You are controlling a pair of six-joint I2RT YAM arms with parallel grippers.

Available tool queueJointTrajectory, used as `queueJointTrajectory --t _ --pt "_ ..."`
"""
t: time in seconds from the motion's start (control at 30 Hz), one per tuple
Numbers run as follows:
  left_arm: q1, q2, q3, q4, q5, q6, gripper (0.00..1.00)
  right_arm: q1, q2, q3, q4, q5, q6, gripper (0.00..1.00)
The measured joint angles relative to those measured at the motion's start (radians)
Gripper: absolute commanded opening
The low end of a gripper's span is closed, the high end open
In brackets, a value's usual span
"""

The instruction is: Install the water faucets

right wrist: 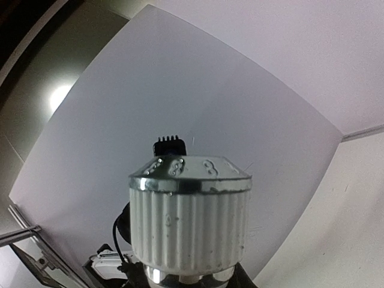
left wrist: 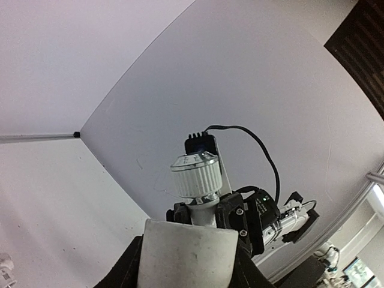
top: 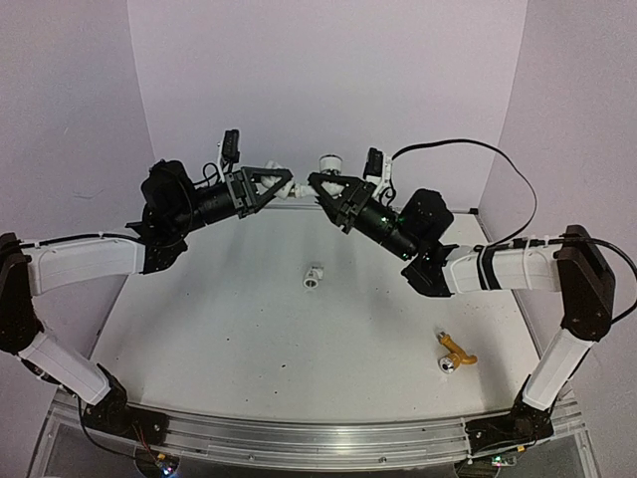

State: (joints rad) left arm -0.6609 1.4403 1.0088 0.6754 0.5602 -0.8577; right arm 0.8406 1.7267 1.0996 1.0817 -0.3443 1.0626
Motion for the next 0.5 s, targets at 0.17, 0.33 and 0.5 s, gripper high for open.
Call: queueJointTrajectory --t 0.17,0.33,0.5 --pt "-0.02 -0.038 -0.04 0.01 -0.059 0.043 0.0 0.0 -0.001 -0.003 -0.007 -0.028 0.087 0.06" --pt "-0.018 -0.029 -0.032 0.005 -0.063 -0.061 0.0 0.003 -0.024 -0.048 -0.018 -0.03 -0.01 0.14" --pt "-0.026 -0.018 0.037 0.034 -0.026 -0.146 0.0 0.008 -0.034 -0.108 -0.119 -0.027 -0.198 0.0"
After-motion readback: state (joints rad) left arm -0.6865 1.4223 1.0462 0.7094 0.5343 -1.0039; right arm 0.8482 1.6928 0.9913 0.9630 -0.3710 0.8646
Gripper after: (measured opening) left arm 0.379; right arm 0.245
